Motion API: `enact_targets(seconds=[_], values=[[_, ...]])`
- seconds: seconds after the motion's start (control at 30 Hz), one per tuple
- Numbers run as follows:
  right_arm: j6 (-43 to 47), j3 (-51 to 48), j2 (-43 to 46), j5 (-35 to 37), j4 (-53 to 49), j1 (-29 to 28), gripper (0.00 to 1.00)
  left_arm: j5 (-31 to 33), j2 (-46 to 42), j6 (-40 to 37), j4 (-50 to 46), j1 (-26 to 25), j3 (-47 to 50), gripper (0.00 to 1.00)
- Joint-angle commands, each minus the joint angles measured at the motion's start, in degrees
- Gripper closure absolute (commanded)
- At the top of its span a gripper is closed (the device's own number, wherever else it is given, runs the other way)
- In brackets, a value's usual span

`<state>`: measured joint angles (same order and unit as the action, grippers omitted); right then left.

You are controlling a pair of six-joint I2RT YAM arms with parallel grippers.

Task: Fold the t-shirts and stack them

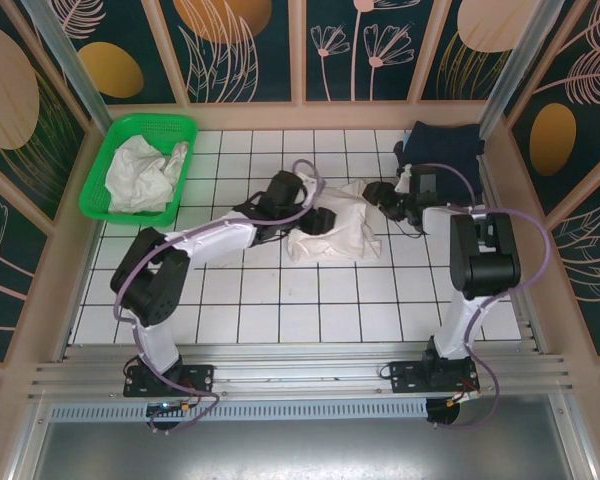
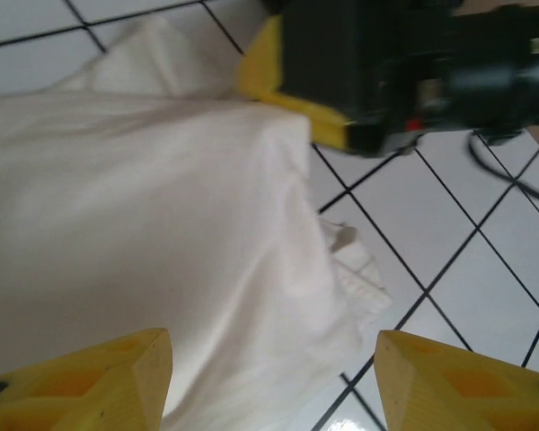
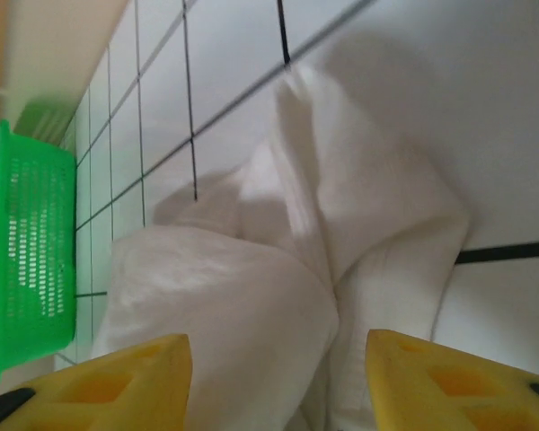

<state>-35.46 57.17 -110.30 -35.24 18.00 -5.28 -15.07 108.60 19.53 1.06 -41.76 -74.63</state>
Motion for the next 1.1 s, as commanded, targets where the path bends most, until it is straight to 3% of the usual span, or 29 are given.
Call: enact_targets(seconds=[0.0, 0.23, 0.3, 0.5, 0.73, 0.83, 0.9, 1.03, 1.07], values=[[-4.1, 1.6, -1.4, -4.6, 5.5, -1.6, 0.47, -1.8, 4.9, 0.6, -0.7, 0.3, -0.6, 0.4], [-4.5, 0.3, 0.1, -4.4, 6.0, -3.0, 0.56, -5.2, 8.3, 1.9, 3.7, 0.1, 3.7, 0.42], [-3.4, 0.9, 0.6, -3.2, 4.1, -3.3, 0.63, -5.3, 9.5, 1.8, 4.0, 0.1, 4.5, 0.42], [2.5, 7.9, 0.9, -1.2, -4.8, -3.9, 1.0, -5.3, 10.9, 2.2, 4.8, 0.2, 6.4, 0.45], [21.2, 17.8, 3.3, 9.0, -21.4, -7.1, 1.0, -4.4, 11.3, 1.1, 2.1, 0.3, 4.5, 0.44], [24.2, 16.2, 0.4, 13.3, -20.9, -5.4, 1.0, -4.7, 12.6, 1.1, 0.8, 0.3, 1.9, 0.45], [23.6, 16.6, -3.7, 12.3, -21.7, -3.1, 1.0, -5.3, 13.2, 1.4, 1.1, 0.3, 1.2, 0.45], [22.1, 18.0, -7.7, 14.6, -22.6, -0.2, 0.85, -7.0, 13.4, 1.8, 1.1, 0.4, 0.5, 0.45], [22.0, 18.5, -7.6, 14.8, -23.0, 0.0, 0.75, -7.2, 13.0, 1.6, 0.8, 0.4, 0.5, 0.45]])
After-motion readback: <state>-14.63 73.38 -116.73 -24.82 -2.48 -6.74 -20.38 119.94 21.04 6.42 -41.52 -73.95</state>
